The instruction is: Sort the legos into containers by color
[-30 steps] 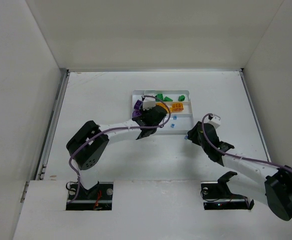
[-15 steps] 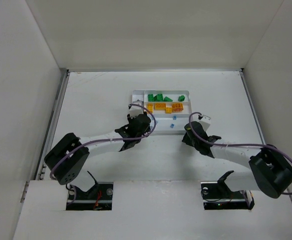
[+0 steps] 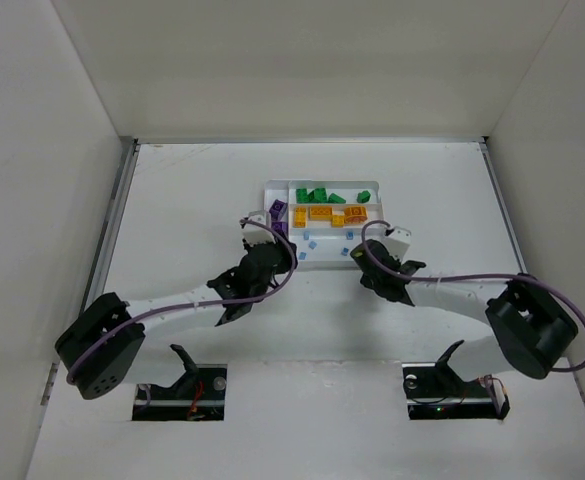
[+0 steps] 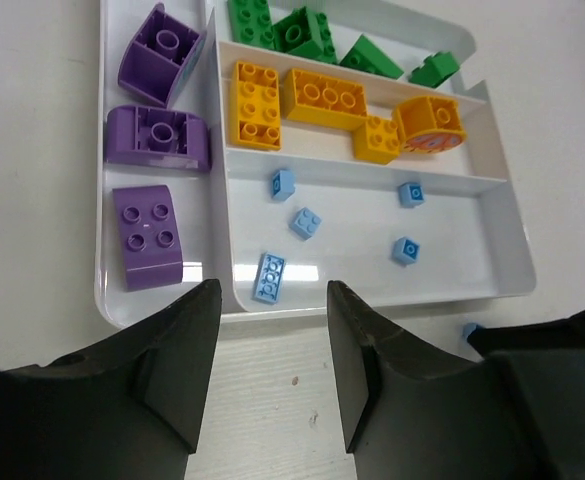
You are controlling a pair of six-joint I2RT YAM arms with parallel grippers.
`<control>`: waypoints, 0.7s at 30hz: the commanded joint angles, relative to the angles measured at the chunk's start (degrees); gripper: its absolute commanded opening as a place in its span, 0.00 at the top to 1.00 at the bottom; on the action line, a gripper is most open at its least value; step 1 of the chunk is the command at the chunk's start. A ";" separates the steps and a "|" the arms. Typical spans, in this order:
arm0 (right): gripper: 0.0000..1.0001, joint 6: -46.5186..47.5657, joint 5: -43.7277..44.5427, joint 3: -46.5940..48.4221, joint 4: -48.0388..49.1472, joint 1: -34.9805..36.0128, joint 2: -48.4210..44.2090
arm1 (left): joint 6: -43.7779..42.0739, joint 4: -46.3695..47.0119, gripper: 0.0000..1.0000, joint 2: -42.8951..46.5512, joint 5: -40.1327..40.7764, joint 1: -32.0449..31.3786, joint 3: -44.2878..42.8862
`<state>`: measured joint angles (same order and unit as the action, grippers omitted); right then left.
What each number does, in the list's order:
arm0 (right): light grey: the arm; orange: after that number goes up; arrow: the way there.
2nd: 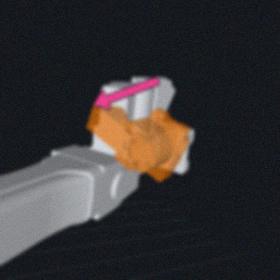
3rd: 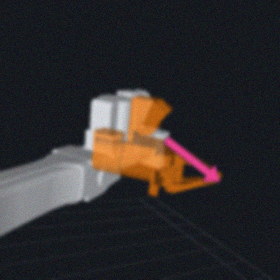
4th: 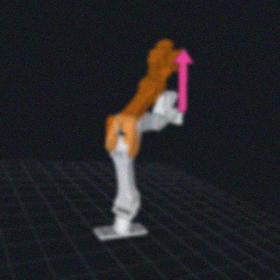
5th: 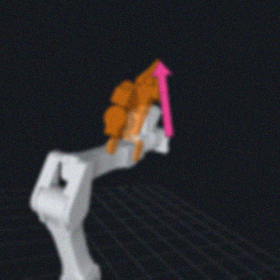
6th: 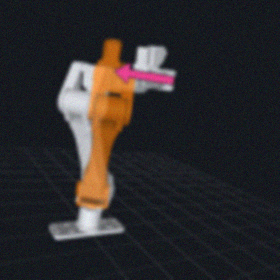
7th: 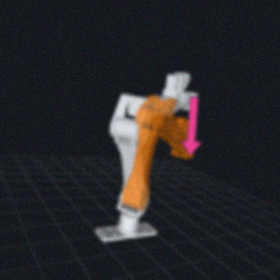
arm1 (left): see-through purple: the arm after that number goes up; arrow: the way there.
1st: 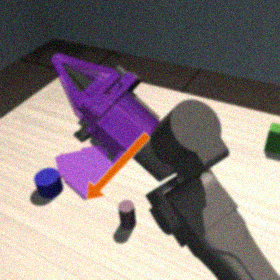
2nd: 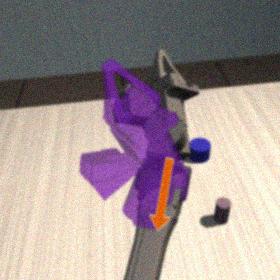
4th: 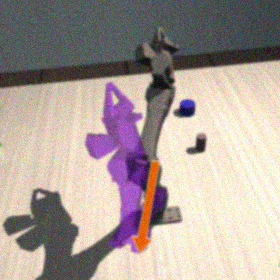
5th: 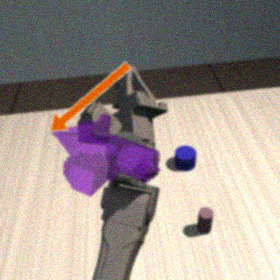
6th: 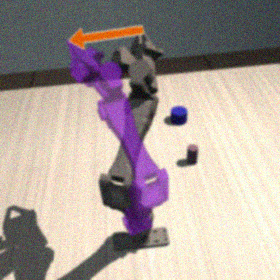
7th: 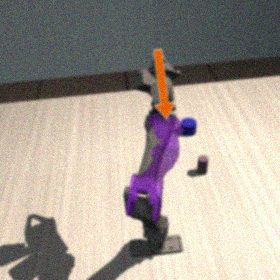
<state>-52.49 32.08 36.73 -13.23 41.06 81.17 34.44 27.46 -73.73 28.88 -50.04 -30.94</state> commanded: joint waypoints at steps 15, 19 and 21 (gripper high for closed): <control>0.47 7.40 0.61 9.60 3.92 -3.48 -5.13 | -1.13 11.12 0.53 3.60 0.47 0.60 4.22; 0.50 7.14 3.42 5.82 0.07 -6.73 -10.05 | -0.69 11.12 0.53 3.51 -0.05 0.61 4.22; 0.52 5.74 5.53 3.53 -3.80 -8.31 -13.04 | -0.51 11.21 0.53 3.51 -0.06 0.52 4.22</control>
<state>-45.91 33.28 42.48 -13.28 34.74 72.75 33.87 35.48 -71.79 28.86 -49.67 -27.22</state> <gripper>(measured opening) 0.487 0.469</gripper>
